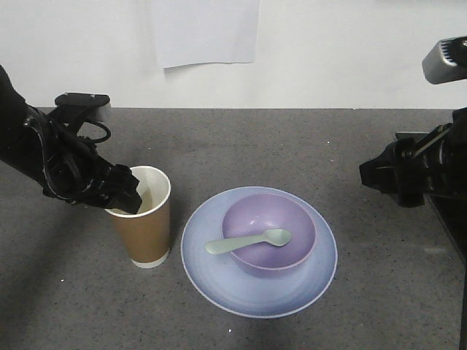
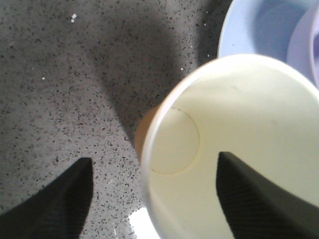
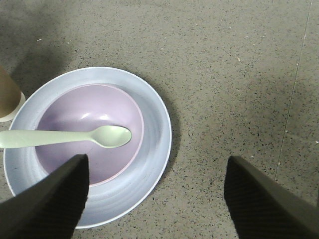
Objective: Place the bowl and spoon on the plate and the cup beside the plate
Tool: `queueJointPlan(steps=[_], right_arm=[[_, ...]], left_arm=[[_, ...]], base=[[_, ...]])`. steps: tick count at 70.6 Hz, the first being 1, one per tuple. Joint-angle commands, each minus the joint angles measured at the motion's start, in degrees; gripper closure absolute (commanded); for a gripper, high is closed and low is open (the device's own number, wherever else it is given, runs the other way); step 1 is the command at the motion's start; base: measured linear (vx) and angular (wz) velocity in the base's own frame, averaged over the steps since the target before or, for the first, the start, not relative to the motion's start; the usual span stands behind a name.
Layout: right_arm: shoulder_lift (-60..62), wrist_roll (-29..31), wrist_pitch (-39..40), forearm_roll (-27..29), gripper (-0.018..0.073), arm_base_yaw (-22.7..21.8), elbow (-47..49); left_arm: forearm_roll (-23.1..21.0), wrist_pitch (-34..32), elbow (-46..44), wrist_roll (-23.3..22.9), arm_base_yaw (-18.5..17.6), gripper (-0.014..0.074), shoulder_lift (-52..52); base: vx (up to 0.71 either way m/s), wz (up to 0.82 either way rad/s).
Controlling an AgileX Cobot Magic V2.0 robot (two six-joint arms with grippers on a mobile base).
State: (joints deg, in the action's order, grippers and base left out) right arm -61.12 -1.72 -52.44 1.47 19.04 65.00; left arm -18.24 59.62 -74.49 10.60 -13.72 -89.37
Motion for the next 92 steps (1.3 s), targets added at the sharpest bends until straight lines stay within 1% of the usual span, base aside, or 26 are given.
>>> queueJointPlan(steps=[1,10,15,23,32,37,45,52,55,57,61,67,74,84,92], right_arm=[[0.72,-0.05,3.22,0.19,0.0022,-0.11,1.75],[0.72,-0.15,3.06,0.19,0.0022,-0.11,1.75],[0.72,-0.28,3.06,0.19,0.0022,-0.11,1.75],[0.78,-0.51,3.06,-0.31,0.0022,-0.11,1.75],[0.90,-1.05,2.74,-0.69,0.0022,-0.11,1.75],[0.90,-1.61,1.88,-1.47,0.0022,-0.17,1.75],[1.27,-3.86,0.53,-4.79,0.0022,-0.17,1.75],[3.13,-6.15,1.42,-7.89,0.0022,-0.17,0.59],[4.37,-6.74,1.93,-8.76,0.0022,-0.17,-0.38],[5.34,-7.30,2.17,-9.73,0.0022,-0.17,-1.19],[7.38,-9.01,2.74,-11.63,0.0022,-0.17,-3.09],[10.54,-11.38,3.06,-14.49,0.0022,-0.17,-6.17],[15.01,-13.42,3.17,-17.02,0.0022,-0.17,-9.56],[21.03,-13.55,3.47,-17.75,0.0022,-0.17,-13.67],[25.83,-13.55,4.34,-17.75,0.0022,-0.17,-17.08]], left_arm=[[-1.52,-3.46,-1.50,-0.36,-0.28,0.0030,4.26],[-1.45,-5.22,-1.50,-0.75,-0.28,0.0029,7.93],[-0.57,-5.99,-1.50,-2.13,-0.28,0.0029,10.23],[3.25,-7.40,-1.50,-5.60,-0.28,0.0030,14.22],[9.58,-7.54,-1.44,-10.18,-0.28,0.0030,18.28],[12.37,-7.03,-1.44,-11.70,-0.28,0.0030,20.23],[15.60,-6.91,-1.40,-13.90,-0.28,0.0030,23.55],[17.40,-6.84,-0.98,-15.38,-0.28,0.0030,26.18],[18.24,-7.54,0.01,-15.55,-0.28,0.0030,27.63],[18.24,-7.98,1.04,-16.10,-0.28,0.0030,28.57],[19.56,-8.72,3.65,-17.64,-0.28,0.0030,30.53],[21.59,-10.24,8.68,-20.40,-0.28,0.0030,33.84],[25.13,-13.24,15.28,-24.82,-0.28,0.0030,38.16],[29.82,-16.36,22.69,-31.70,-0.28,0.0030,45.18],[33.03,-17.13,27.72,-35.27,-0.28,0.0030,51.96]], base=[[0.00,0.00],[0.00,0.00],[0.00,0.00],[0.00,0.00],[0.00,0.00],[0.00,0.00],[0.00,0.00],[0.00,0.00],[0.00,0.00],[0.00,0.00],[0.00,0.00],[0.00,0.00],[0.00,0.00],[0.00,0.00],[0.00,0.00]])
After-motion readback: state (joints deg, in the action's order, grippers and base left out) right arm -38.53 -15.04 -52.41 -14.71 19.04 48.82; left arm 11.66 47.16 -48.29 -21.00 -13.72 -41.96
